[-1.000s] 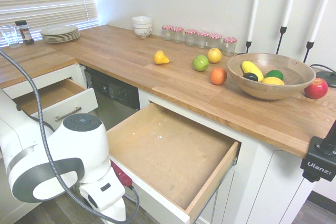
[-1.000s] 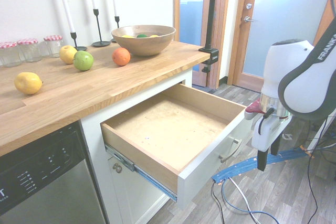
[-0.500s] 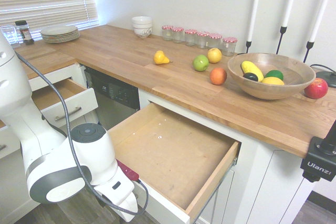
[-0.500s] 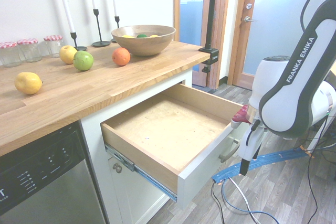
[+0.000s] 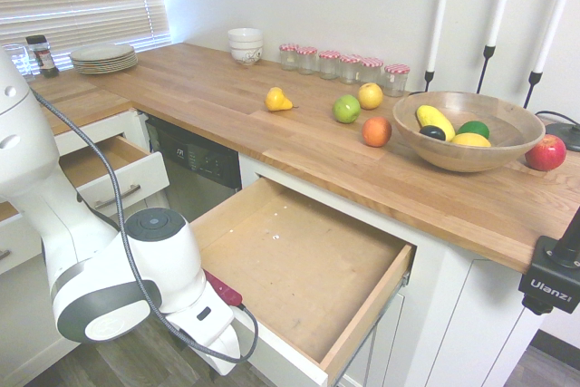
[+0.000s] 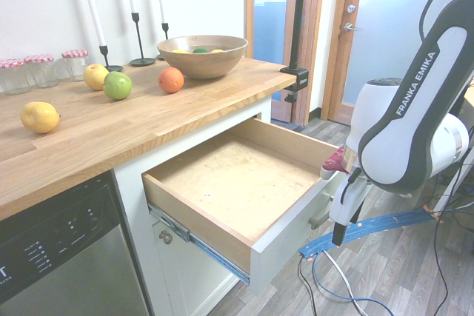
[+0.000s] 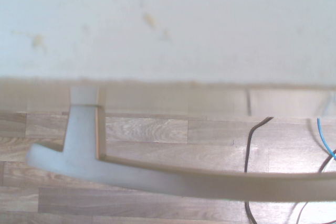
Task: Close the drawer
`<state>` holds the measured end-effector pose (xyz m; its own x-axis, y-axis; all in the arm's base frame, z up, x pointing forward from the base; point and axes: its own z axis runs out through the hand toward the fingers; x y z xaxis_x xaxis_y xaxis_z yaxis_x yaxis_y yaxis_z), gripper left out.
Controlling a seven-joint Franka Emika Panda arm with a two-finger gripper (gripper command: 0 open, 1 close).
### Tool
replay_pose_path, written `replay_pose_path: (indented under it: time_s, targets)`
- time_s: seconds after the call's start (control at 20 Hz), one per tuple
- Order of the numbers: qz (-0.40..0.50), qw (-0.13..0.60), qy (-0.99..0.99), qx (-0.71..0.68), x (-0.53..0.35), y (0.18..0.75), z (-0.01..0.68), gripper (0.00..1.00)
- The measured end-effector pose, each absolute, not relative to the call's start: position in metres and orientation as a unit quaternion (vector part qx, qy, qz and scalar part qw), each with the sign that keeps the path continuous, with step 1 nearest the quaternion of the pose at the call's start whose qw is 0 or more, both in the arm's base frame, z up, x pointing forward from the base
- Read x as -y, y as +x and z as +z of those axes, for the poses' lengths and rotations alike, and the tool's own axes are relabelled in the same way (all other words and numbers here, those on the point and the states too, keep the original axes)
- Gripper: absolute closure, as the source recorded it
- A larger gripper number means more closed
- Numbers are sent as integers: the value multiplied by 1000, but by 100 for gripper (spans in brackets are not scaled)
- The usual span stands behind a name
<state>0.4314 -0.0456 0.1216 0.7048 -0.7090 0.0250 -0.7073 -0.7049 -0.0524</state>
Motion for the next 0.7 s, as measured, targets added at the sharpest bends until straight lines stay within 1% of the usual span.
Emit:
replay_pose_path:
  time_s: [0.7]
  targets:
    - [-23,17,-920,-390,52,432,122,100]
